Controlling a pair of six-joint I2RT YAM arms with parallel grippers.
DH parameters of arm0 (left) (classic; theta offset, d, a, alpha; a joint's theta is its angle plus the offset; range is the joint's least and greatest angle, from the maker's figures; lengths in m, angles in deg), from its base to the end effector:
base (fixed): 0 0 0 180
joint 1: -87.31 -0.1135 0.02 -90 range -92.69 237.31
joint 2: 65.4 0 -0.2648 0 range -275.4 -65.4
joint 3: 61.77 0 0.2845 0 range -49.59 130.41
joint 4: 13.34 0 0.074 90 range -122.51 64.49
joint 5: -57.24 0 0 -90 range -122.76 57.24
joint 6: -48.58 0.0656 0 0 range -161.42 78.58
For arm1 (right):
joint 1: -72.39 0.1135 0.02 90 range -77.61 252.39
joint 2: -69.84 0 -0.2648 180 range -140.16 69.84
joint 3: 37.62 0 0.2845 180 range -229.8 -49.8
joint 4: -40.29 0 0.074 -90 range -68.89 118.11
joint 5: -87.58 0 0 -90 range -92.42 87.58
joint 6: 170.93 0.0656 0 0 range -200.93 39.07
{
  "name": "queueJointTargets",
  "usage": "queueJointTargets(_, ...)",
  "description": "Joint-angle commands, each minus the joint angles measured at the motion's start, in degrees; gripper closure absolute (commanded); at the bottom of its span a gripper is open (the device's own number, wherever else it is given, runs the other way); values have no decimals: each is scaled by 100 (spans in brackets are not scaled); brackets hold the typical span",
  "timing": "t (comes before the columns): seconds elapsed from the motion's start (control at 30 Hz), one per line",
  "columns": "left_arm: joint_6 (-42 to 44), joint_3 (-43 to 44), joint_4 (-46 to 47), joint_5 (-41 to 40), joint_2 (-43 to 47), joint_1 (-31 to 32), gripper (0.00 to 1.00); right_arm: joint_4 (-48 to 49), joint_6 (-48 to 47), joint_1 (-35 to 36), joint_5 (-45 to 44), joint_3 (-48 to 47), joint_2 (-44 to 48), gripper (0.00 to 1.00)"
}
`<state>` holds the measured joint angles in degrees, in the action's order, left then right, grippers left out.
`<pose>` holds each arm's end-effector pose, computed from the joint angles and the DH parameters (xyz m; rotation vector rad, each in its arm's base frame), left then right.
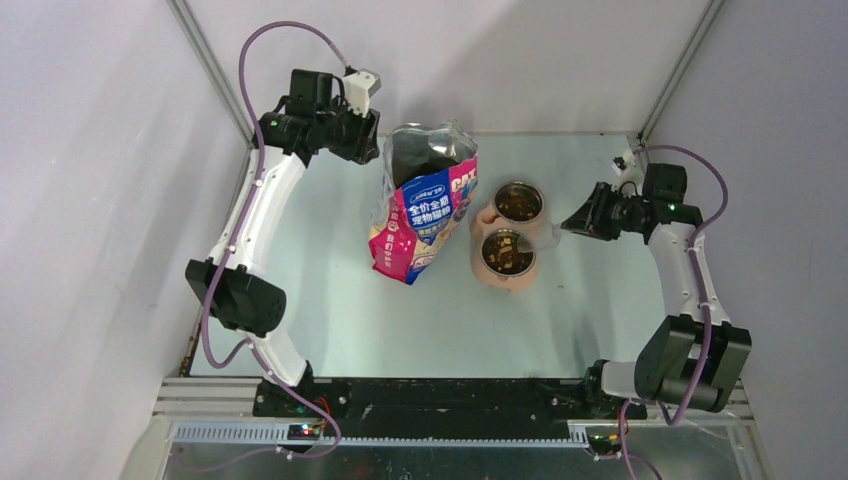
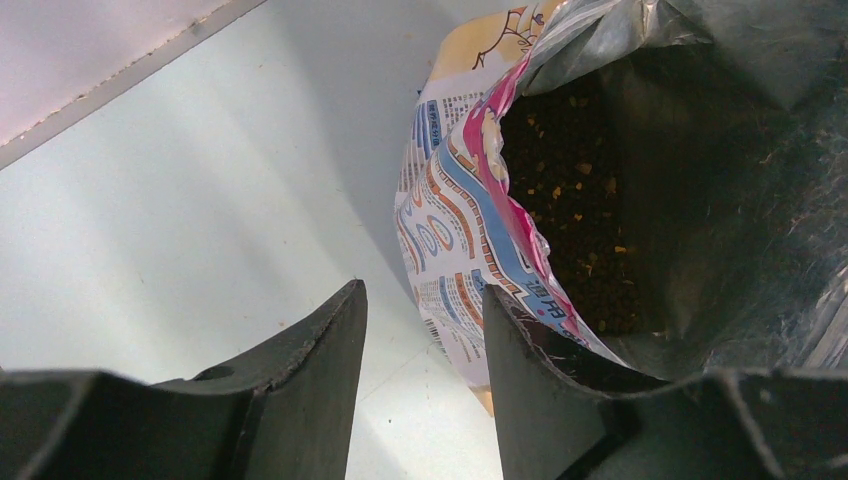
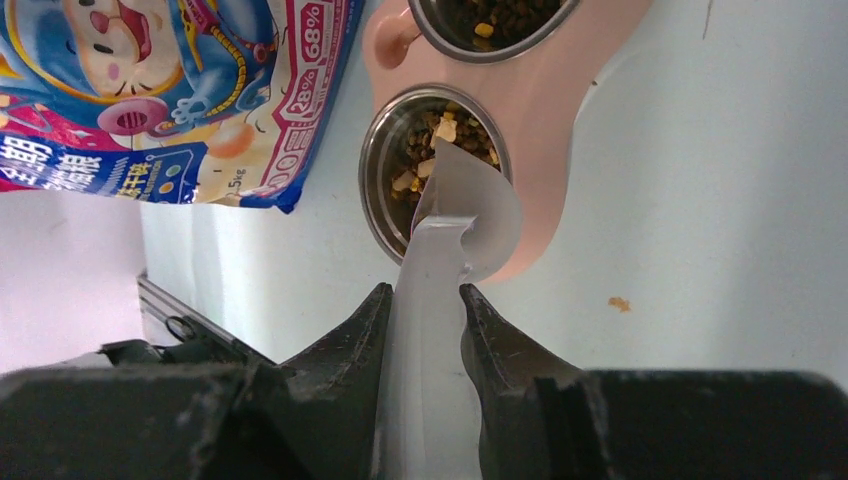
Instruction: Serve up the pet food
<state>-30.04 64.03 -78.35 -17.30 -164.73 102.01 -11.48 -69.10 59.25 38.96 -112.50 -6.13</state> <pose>0.4066 -0.1247 0.4161 0.6455 2.1404 -0.3338 0.3163 -0.0293 0.2668 0.2171 2.3608 0.8792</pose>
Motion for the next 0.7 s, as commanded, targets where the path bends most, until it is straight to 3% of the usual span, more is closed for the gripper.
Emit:
queueJointTargets(0.0, -107, -17, 138, 115, 350, 2, 47, -23, -500, 325, -394, -474, -67, 100)
queueJointTargets(0.4, -54, -20, 102, 127, 379, 33, 46, -125, -1645, 1637, -1466, -829, -392, 100)
queueJointTargets(0.67, -22, -29, 77, 123, 401, 33, 46, -382, -1917, 2187, -1563, -969, -349, 100)
